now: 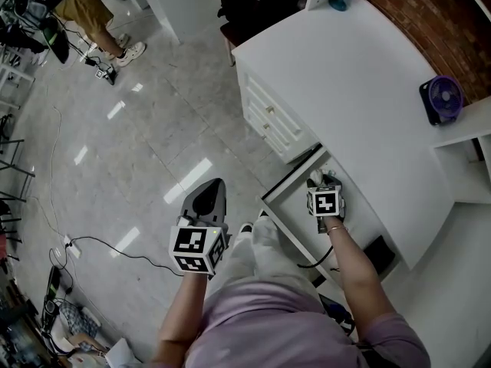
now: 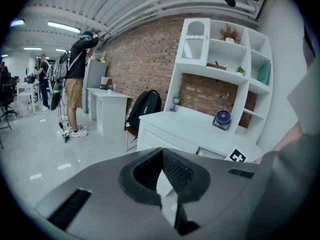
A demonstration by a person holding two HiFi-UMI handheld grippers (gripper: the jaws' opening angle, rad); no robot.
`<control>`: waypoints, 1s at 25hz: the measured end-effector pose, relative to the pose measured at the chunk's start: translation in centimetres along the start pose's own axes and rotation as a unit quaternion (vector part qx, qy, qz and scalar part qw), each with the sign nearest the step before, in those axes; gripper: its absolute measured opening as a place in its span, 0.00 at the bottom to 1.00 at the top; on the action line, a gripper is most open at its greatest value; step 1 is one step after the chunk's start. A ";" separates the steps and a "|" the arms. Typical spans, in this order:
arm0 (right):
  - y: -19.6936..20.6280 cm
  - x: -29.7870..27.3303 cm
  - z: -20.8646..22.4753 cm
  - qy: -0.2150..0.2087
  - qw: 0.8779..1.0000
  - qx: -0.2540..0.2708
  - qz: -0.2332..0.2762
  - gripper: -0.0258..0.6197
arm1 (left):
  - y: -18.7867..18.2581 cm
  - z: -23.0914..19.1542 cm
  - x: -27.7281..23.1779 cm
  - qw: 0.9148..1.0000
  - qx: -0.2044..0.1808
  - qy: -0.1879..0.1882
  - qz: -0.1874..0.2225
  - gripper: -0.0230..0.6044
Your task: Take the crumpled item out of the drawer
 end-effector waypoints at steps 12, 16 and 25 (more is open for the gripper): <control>0.5 1.6 -1.8 -0.022 1.000 0.007 0.001 0.27 | -0.1 0.0 0.8 1.000 -0.003 0.010 0.007 0.04; 0.3 2.8 -2.4 -0.031 0.999 -0.007 0.014 0.26 | -0.1 0.3 0.9 1.000 -0.008 0.019 0.009 0.04; -0.8 7.7 -3.9 -0.045 0.995 -0.035 0.078 0.26 | -0.2 1.4 1.2 0.999 -0.018 0.049 0.014 0.04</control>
Point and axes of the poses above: the fingertips, and each gripper's own axes: x backward along the fingers, z to its right, y out of its underside, the point moved 6 cm from there along x, backward along the fingers
